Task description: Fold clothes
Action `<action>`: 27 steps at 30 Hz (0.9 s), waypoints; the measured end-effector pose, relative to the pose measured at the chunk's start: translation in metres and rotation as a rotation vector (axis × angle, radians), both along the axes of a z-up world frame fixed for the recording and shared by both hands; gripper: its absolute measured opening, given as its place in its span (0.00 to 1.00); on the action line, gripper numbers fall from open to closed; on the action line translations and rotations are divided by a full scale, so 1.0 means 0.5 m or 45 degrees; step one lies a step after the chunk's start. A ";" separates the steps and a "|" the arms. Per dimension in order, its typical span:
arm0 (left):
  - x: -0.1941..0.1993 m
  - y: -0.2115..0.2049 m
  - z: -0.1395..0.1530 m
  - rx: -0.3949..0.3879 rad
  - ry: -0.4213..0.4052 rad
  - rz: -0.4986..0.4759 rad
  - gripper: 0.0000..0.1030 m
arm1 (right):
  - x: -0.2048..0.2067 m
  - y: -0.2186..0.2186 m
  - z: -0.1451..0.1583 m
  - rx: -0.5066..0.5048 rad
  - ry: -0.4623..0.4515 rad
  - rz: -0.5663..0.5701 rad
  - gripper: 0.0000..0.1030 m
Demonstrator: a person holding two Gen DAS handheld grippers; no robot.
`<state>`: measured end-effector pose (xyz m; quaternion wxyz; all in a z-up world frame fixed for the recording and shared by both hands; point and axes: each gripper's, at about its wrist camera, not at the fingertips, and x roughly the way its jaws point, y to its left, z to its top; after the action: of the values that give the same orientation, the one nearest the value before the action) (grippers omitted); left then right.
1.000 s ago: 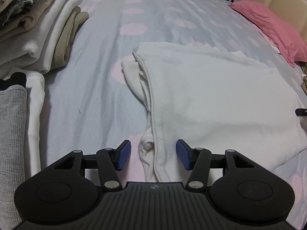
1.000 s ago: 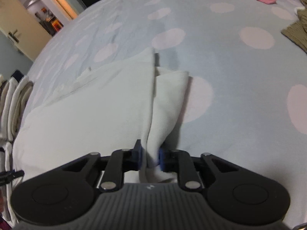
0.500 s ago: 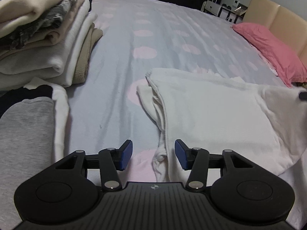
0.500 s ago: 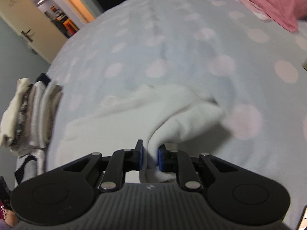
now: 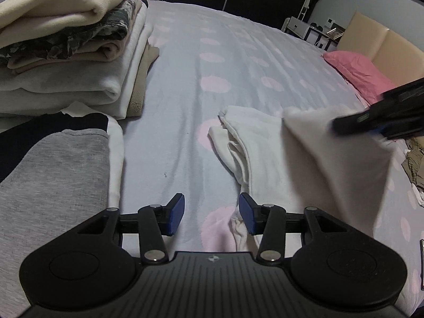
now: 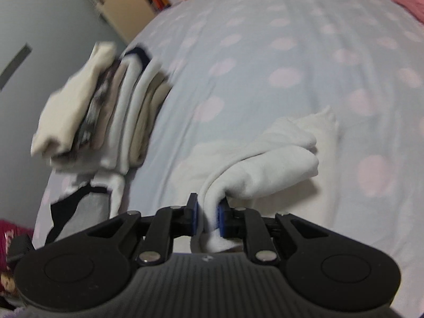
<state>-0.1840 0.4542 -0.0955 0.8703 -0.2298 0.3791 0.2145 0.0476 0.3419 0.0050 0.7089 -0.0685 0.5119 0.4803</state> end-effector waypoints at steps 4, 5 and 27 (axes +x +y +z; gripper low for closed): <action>-0.005 0.004 -0.001 0.001 -0.001 -0.004 0.42 | -0.060 0.063 -0.057 -0.064 -0.012 0.053 0.16; -0.006 0.006 -0.001 0.001 -0.002 -0.005 0.42 | -0.068 0.075 -0.072 -0.081 -0.019 0.056 0.16; 0.003 -0.012 0.039 -0.038 -0.071 -0.001 0.45 | -0.078 -0.057 -0.059 -0.030 -0.153 0.047 0.18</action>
<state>-0.1826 0.4480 -0.0759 0.8772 -0.2484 0.3577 0.2021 0.0085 0.3133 -0.0245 0.7286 -0.1149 0.4728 0.4821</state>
